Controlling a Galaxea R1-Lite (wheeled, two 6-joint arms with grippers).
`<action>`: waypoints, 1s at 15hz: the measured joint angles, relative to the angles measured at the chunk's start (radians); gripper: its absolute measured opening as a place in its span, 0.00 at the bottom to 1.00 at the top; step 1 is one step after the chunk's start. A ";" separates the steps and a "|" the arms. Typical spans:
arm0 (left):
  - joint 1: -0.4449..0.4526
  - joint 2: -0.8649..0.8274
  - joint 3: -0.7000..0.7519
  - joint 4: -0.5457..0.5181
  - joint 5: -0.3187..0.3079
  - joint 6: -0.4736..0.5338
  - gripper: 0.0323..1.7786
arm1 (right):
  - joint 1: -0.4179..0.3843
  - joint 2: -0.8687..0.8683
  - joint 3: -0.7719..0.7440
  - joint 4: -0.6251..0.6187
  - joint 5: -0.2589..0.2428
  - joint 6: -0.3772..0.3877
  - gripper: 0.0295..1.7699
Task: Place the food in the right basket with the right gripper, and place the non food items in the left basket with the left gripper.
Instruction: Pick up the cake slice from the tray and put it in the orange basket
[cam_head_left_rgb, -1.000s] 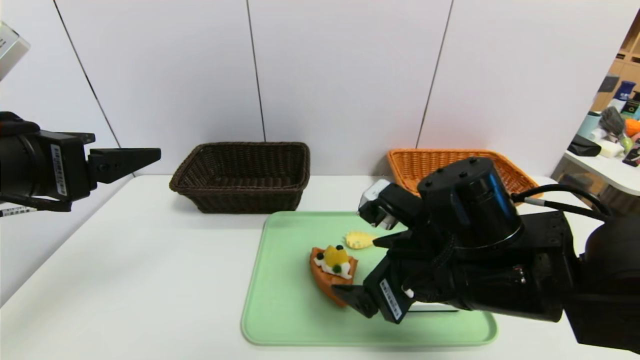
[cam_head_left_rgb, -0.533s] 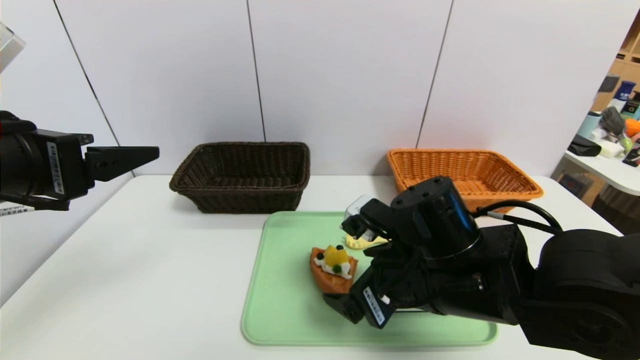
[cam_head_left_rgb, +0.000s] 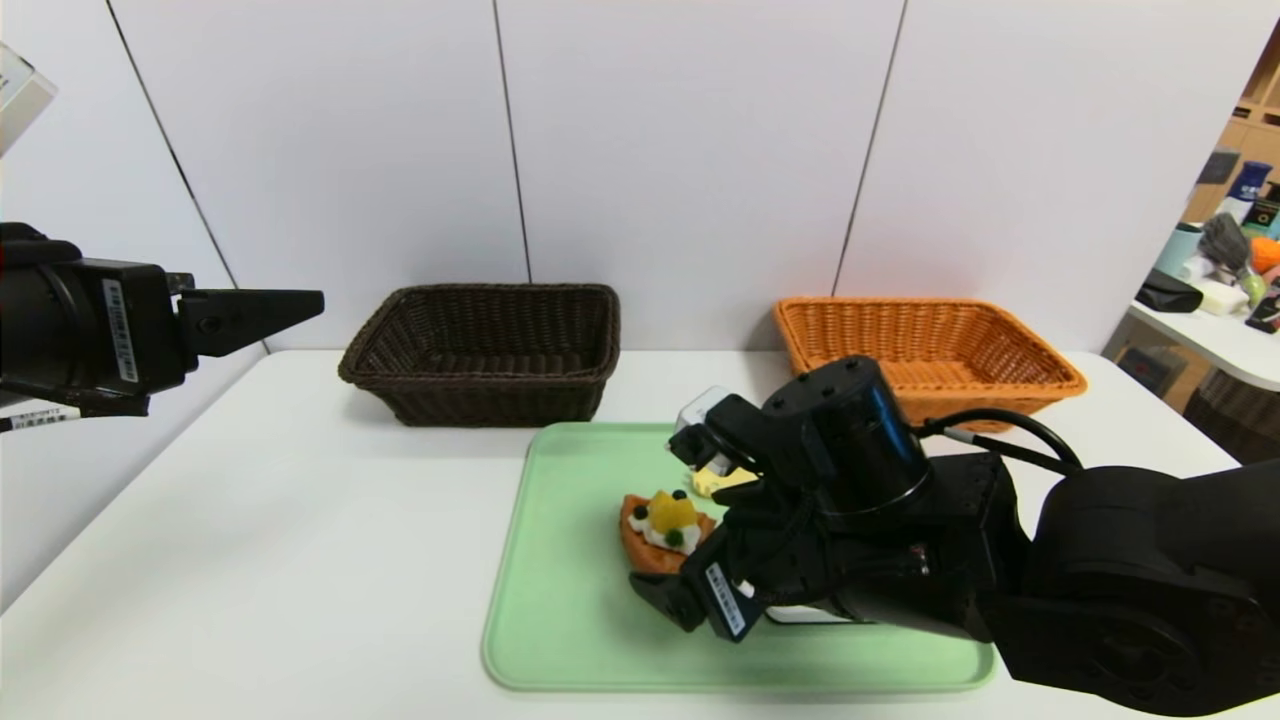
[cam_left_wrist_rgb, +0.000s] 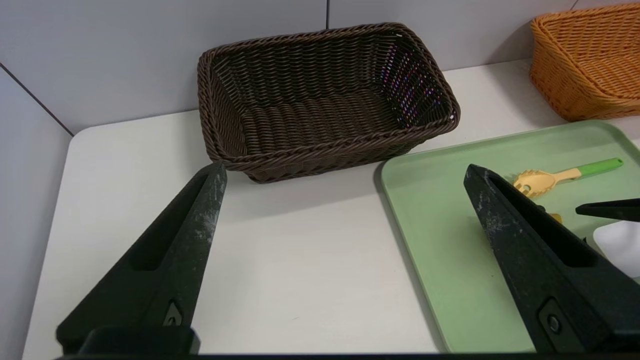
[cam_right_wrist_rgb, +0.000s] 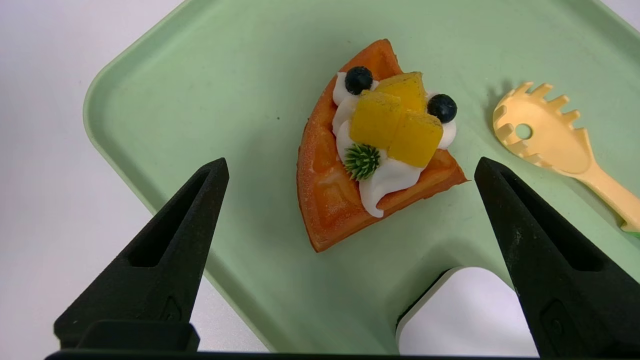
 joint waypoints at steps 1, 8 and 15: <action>0.000 0.000 0.000 0.000 0.000 -0.013 0.95 | 0.000 0.002 -0.002 -0.002 -0.002 0.002 0.96; -0.001 -0.003 0.000 0.003 0.005 -0.004 0.95 | 0.000 0.013 -0.011 -0.053 -0.039 0.023 0.96; -0.031 -0.011 0.008 -0.002 -0.004 -0.008 0.95 | -0.025 0.065 -0.005 -0.090 -0.040 0.016 0.96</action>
